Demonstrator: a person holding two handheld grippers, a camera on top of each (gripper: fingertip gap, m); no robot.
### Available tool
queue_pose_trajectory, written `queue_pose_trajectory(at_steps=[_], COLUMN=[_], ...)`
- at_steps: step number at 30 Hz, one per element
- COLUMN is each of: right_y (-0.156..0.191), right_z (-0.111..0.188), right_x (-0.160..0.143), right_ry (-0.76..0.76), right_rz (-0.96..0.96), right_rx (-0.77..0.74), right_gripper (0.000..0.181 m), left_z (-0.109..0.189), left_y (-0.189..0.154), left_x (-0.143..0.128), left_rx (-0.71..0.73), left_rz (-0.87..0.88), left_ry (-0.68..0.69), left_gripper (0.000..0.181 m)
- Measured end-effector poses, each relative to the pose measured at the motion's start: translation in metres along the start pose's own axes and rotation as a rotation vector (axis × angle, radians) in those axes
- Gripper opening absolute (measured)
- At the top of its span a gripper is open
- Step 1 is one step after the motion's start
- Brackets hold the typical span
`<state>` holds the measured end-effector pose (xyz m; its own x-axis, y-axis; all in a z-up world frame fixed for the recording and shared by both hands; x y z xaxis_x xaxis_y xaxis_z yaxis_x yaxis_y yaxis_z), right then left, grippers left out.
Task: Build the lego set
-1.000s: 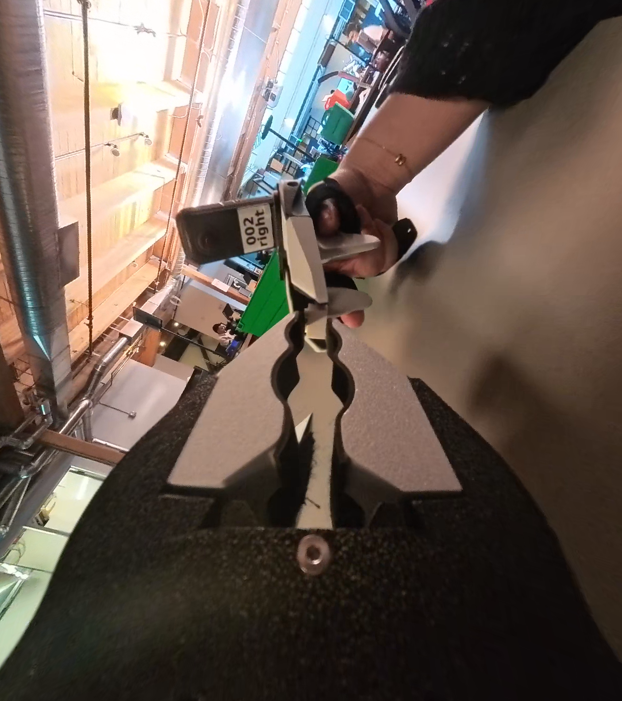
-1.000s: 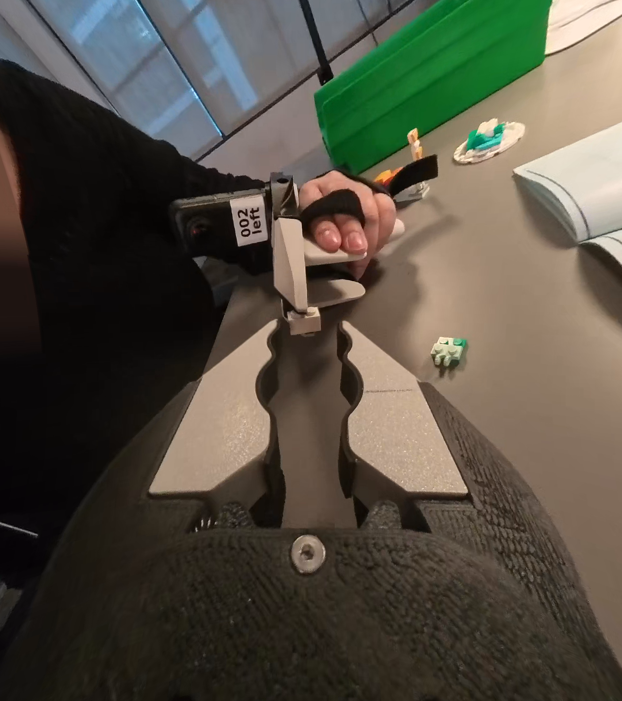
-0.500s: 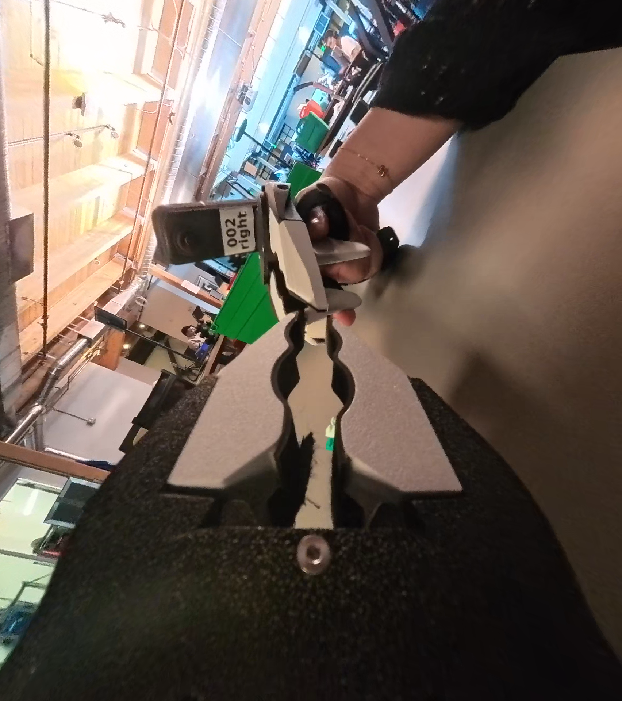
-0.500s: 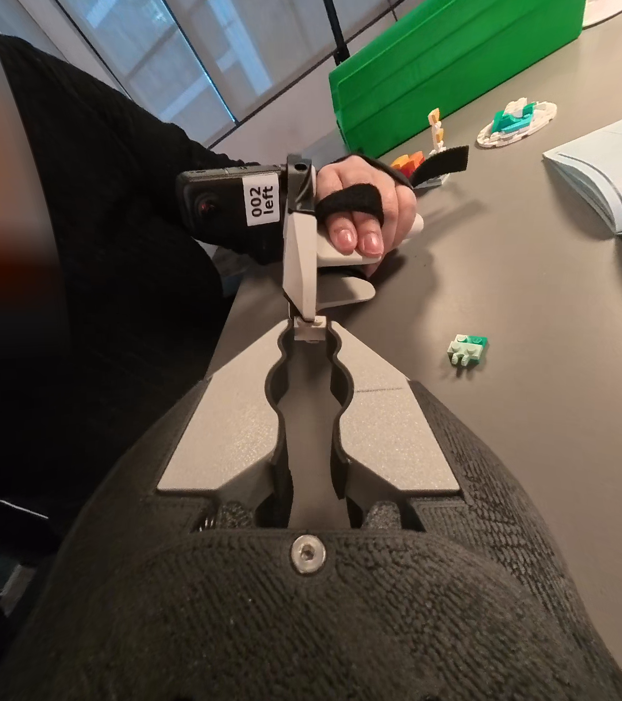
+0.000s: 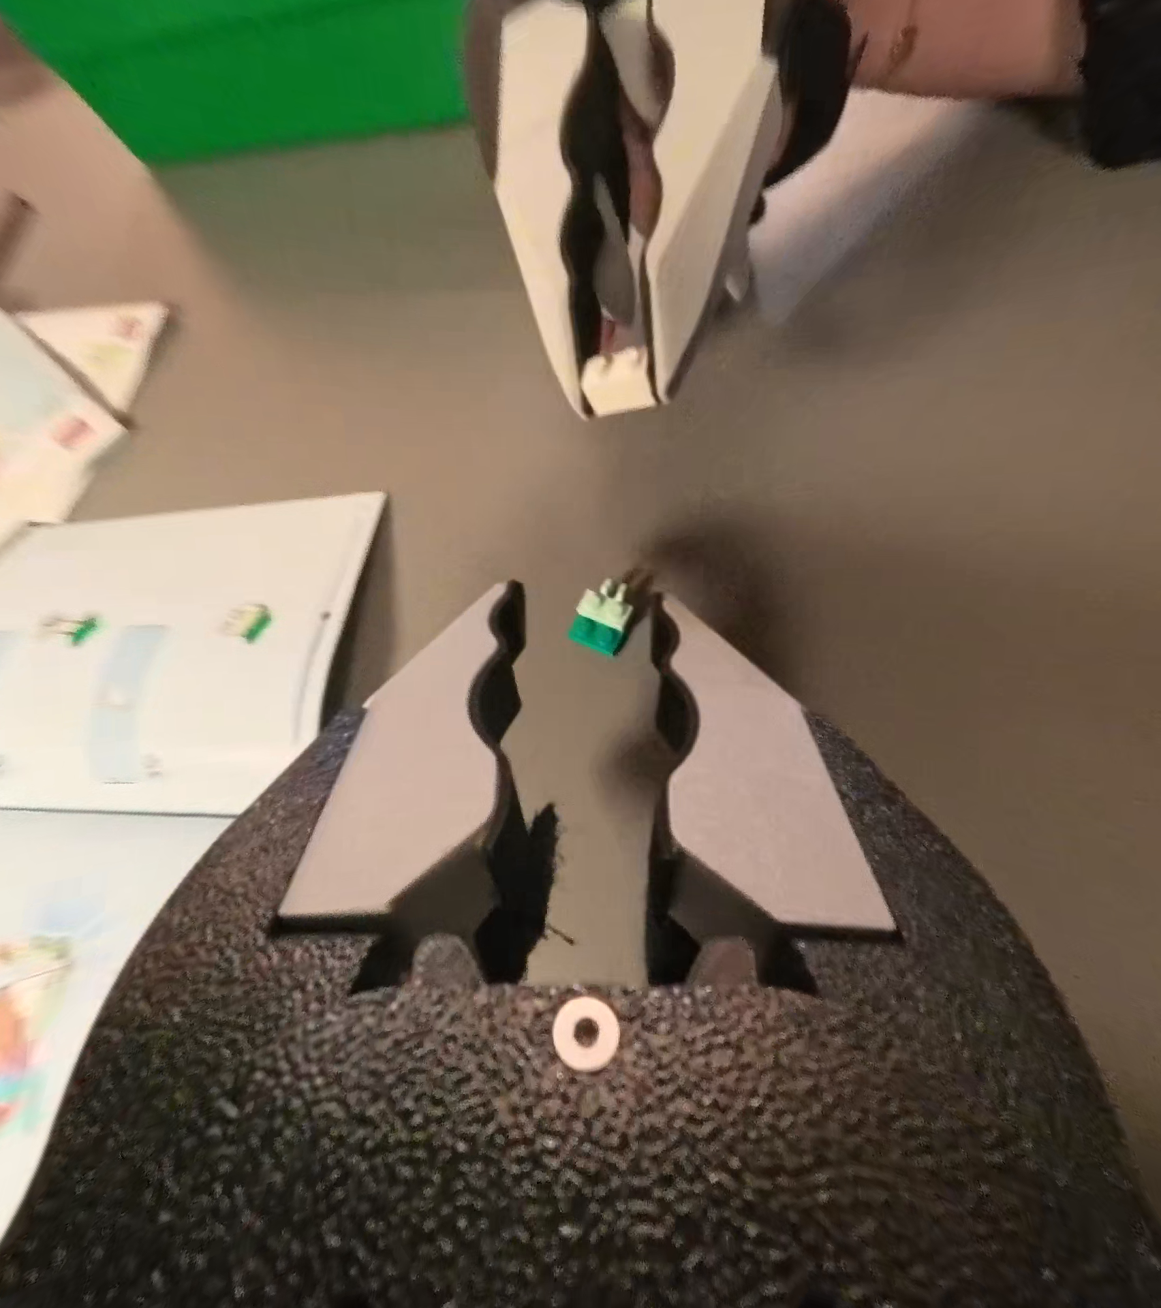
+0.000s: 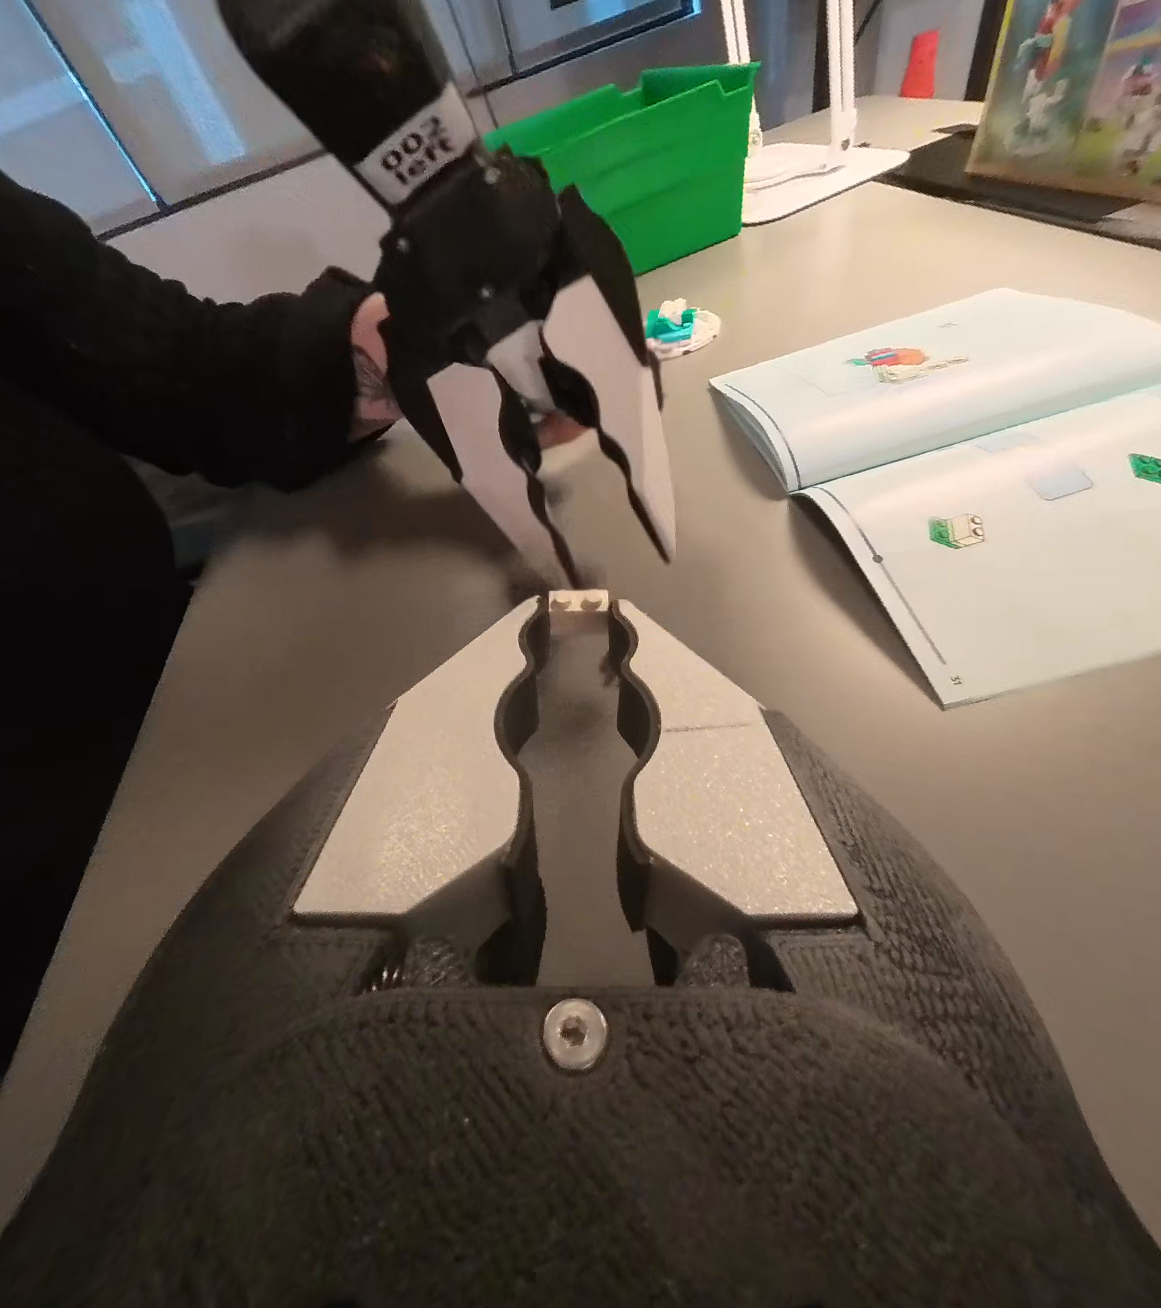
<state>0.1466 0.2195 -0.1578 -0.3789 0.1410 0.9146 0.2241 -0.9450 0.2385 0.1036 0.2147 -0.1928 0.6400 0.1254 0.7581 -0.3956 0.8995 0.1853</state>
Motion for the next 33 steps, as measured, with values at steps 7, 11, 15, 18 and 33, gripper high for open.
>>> queue_pose_trajectory(at_steps=[7,11,15,18,33], right_y=[-0.002,-0.003,-0.004,-0.003,0.0], right_z=[-0.002,-0.003,-0.004,-0.006,-0.008], right_x=[-0.001,-0.001,-0.001,-0.002,-0.003], right_ry=[0.019,0.027,0.032,0.045,0.056], right_rz=[0.073,0.094,0.107,0.133,0.157], right_rx=[-0.055,-0.072,-0.086,-0.096,-0.097], right_gripper=[0.015,0.015,0.015,0.015,0.015], left_z=[-0.014,-0.014,-0.014,-0.012,-0.006], left_y=[0.001,0.0,-0.004,-0.004,-0.006], left_x=[-0.013,-0.014,-0.015,-0.016,-0.02], left_rx=[-0.056,-0.081,-0.121,-0.122,-0.163], left_rz=[-0.009,-0.047,-0.033,-0.025,0.0], left_ry=[0.074,0.096,0.1,0.105,0.135], left_gripper=[0.035,0.023,0.013,0.013,0.019])
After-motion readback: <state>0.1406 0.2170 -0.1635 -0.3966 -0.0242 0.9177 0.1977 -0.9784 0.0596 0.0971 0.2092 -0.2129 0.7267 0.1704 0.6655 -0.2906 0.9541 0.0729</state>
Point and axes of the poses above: each gripper's, where its closed fingertips meet, z back along the fingers, x out of its top, y = z × x across the jaws, the point moved 1 cm from there along z, back along the fingers, and after that the axes turned 3 degrees about y, right-handed, at the moved point
